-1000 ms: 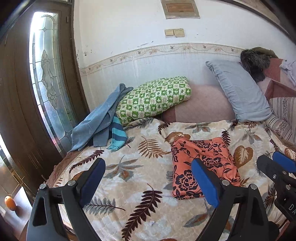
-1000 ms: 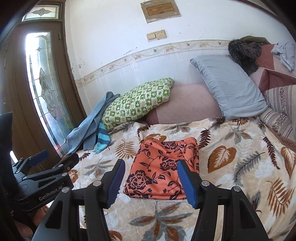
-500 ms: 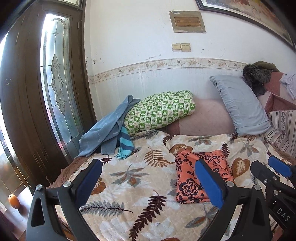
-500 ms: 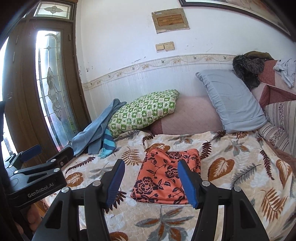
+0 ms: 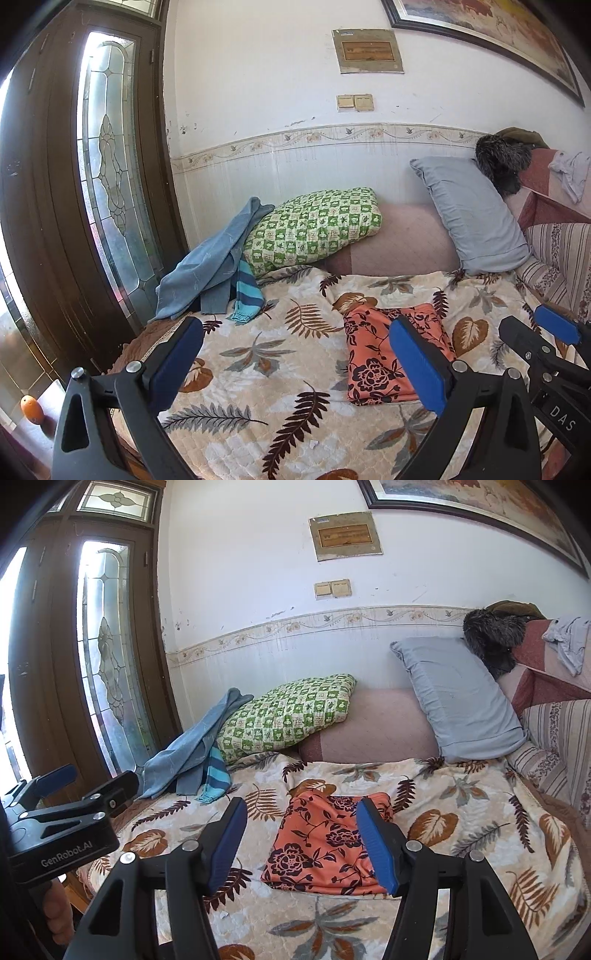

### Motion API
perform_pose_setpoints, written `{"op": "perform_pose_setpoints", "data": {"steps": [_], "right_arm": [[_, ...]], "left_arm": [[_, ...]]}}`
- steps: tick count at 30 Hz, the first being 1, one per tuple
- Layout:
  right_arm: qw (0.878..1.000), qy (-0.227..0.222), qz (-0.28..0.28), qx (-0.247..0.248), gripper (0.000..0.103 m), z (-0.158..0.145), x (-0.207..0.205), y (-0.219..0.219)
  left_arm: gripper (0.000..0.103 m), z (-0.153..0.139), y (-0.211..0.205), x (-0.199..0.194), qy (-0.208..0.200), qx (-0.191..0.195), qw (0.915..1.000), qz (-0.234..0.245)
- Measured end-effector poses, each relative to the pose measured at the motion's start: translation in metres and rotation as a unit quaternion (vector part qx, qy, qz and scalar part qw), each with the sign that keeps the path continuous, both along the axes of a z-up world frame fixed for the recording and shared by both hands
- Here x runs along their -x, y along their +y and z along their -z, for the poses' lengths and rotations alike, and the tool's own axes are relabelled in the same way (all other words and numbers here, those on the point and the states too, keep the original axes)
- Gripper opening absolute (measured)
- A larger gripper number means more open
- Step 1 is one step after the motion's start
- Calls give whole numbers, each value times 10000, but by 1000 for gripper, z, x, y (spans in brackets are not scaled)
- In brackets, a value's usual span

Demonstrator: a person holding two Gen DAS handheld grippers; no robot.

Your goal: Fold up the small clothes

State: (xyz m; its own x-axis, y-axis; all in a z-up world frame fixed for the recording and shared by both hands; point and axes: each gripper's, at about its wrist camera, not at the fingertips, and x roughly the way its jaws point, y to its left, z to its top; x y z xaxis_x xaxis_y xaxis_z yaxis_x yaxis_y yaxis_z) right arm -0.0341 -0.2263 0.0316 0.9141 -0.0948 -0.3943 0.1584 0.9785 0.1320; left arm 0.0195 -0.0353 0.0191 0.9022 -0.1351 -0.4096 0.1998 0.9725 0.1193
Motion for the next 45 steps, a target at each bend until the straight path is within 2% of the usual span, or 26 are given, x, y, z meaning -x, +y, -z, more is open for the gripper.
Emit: {"op": "perform_pose_setpoints", "data": {"steps": [10,18,25,32,45], "right_arm": [[10000,33,25,18,65,-5,3,-2],[9998,53,-149,-111,65,-6,-21,2],[9996,124,-251,37,65,-4,-41,1],[9995,201,-180,-154,65,0,-56,-19],[9991,237,-250,-230,65,4,-64,-23]], "left_arm": [[101,-7,-1,2,40,-36,9999,108],[101,-15,0,-9,21,-203,9998,25],[101,-20,-5,-30,37,-130,9999,-45],[101,-13,-9,-47,212,-126,9997,-77],[101,-15,-13,-53,310,-60,9995,-87]]}}
